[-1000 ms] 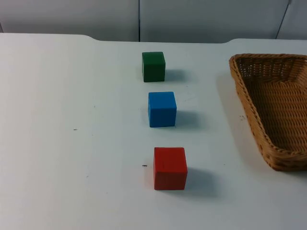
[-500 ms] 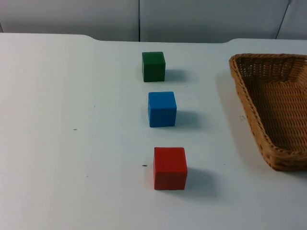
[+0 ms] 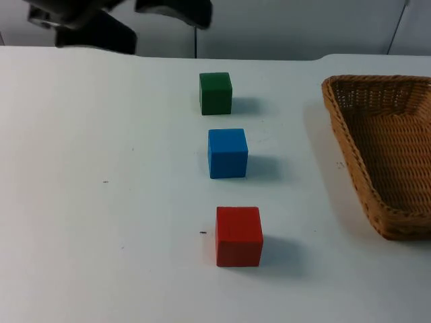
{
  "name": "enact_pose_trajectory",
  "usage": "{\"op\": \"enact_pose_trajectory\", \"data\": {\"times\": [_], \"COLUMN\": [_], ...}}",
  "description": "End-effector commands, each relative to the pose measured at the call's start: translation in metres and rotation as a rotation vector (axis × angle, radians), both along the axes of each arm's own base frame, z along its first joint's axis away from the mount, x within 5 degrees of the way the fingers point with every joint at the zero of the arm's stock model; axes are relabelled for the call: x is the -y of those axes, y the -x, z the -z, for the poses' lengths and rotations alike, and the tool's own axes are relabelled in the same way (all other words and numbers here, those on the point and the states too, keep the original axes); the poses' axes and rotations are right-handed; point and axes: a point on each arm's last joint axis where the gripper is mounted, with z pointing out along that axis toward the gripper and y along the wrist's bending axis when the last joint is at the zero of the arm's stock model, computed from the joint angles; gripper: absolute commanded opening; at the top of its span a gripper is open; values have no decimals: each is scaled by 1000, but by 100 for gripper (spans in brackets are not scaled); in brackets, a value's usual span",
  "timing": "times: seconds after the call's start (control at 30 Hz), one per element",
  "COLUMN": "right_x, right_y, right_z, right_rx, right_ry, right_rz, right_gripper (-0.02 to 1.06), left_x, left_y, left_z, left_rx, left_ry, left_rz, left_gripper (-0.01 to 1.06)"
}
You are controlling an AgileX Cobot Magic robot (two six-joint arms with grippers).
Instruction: Pick up the basket with the left hand and place the blue cube into the basket with the right hand.
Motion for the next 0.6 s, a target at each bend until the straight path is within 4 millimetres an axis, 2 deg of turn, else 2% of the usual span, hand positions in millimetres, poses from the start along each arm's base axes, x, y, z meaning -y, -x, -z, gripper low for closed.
{"op": "enact_pose_trajectory", "data": {"times": [0.0, 0.03, 0.07, 0.23, 0.27, 0.4, 0.43, 0.57], "right_x": [1, 1, 1, 1, 1, 1, 1, 1], "right_y": [-1, -1, -1, -1, -1, -1, -1, -1], "right_z": [2, 2, 2, 2, 2, 2, 2, 2], "right_rx": [2, 2, 2, 2, 2, 2, 2, 2], "right_ry": [5, 5, 5, 5, 5, 5, 5, 5], "right_rz": [11, 11, 11, 11, 11, 11, 11, 11], "right_gripper": [105, 105, 105, 105, 105, 105, 105, 105], "left_x": [18, 26, 26, 67, 67, 100, 100, 127], "left_y": [-9, -15, -15, -38, -38, -45, -45, -51], "left_z": [8, 13, 13, 42, 42, 65, 65, 89], "left_rx": [-16, -28, -28, -95, -95, -125, -125, -166], "left_ry": [8, 7, 7, 7, 7, -3, -3, -9], "left_rz": [26, 39, 39, 86, 86, 132, 132, 152], "left_gripper": [100, 100, 100, 100, 100, 100, 100, 100]}}
